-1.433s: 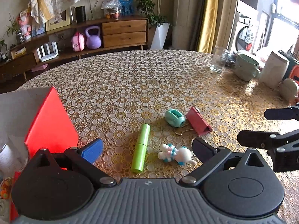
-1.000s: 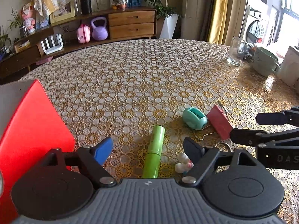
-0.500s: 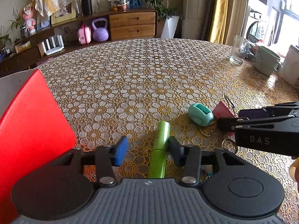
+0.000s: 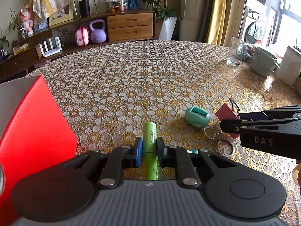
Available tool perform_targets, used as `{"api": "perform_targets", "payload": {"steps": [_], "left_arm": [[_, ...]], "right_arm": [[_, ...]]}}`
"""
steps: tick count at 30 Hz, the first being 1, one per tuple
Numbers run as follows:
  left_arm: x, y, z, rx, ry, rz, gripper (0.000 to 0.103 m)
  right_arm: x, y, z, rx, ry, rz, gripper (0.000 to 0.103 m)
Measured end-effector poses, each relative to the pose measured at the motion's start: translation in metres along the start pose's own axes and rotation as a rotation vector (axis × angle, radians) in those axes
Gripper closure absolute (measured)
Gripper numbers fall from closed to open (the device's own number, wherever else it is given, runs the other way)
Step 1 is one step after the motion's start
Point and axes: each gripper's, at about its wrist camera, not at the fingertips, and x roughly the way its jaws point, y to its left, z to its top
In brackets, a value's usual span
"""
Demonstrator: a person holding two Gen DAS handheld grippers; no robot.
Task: Organize rigid objects
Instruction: 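Grasp the pink binder clip with the right tool while the left tool approaches the green tube, then grasp the green tube with the left tool while the right tool carries the clip toward the box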
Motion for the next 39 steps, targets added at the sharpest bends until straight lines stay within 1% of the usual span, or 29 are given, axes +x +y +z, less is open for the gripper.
{"api": "perform_targets", "payload": {"steps": [8, 16, 21, 29, 34, 39], "left_arm": [[-0.026, -0.001, 0.002, -0.01, -0.021, -0.034, 0.087], [-0.063, 0.0, 0.005, -0.03, -0.024, -0.069, 0.087], [-0.089, 0.007, 0.007, -0.044, -0.021, -0.083, 0.087], [-0.135, 0.021, 0.008, -0.038, -0.048, -0.087, 0.087], [-0.16, 0.038, 0.008, -0.044, -0.055, -0.087, 0.087], [-0.181, 0.062, 0.007, -0.072, -0.044, -0.092, 0.087]], "right_arm": [[-0.039, -0.001, -0.002, -0.006, -0.027, 0.015, 0.072], [-0.087, 0.014, 0.0, -0.018, -0.027, 0.034, 0.072], [-0.117, 0.033, 0.003, -0.039, -0.038, 0.046, 0.072], [-0.161, 0.07, 0.008, -0.075, -0.076, 0.081, 0.072], [-0.178, 0.097, 0.011, -0.112, -0.096, 0.109, 0.072], [-0.188, 0.126, 0.013, -0.146, -0.112, 0.135, 0.072]]}}
